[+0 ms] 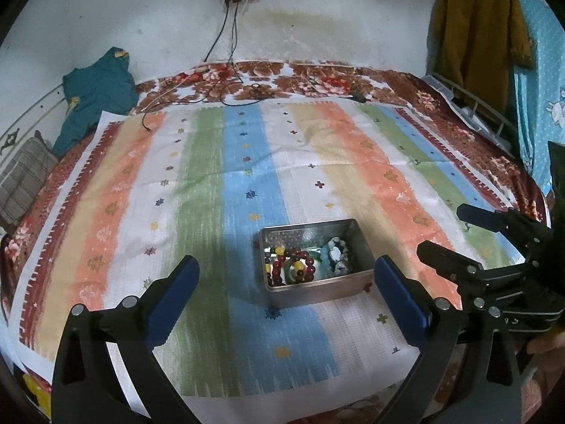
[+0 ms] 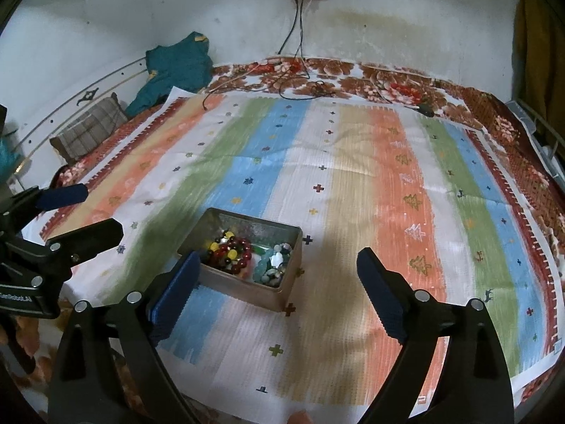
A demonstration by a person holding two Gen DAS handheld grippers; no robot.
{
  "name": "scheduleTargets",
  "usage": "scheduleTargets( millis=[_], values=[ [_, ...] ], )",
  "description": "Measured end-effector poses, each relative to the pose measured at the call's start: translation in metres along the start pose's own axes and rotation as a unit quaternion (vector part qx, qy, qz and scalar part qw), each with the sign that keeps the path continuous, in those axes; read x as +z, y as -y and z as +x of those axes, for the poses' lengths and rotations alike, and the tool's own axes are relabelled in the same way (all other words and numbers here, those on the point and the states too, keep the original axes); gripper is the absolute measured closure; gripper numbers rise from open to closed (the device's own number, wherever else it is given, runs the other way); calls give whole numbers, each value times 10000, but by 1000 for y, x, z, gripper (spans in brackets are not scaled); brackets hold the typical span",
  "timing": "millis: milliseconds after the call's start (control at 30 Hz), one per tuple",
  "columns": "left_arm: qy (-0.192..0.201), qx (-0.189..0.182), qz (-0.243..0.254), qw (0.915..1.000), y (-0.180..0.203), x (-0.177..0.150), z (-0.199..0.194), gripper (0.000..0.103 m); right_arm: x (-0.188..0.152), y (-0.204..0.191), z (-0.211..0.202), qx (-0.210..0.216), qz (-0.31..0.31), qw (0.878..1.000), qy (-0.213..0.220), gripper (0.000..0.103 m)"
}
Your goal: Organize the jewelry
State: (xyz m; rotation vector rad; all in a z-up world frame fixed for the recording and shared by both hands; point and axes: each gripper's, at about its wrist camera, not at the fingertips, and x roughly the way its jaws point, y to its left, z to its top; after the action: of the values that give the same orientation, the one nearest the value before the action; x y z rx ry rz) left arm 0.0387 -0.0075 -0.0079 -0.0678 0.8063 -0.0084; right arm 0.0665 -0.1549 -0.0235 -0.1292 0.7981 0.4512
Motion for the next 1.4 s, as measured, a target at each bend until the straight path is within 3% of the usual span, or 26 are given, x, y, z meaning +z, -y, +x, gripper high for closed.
scheduleTargets(
  millis=[900,1133,1400],
  values=[
    [317,238,213,9990,12,-9,-15,6,-9,-5,-19,183,37,9996,202,9],
    [297,21,21,9996,3,-9,-18,6,-10,-7,-20,314,137,9993,171,9],
    [334,20,98,9994,6,-10,-18,6,-11,-7,-21,309,125,9993,179,9]
  ],
)
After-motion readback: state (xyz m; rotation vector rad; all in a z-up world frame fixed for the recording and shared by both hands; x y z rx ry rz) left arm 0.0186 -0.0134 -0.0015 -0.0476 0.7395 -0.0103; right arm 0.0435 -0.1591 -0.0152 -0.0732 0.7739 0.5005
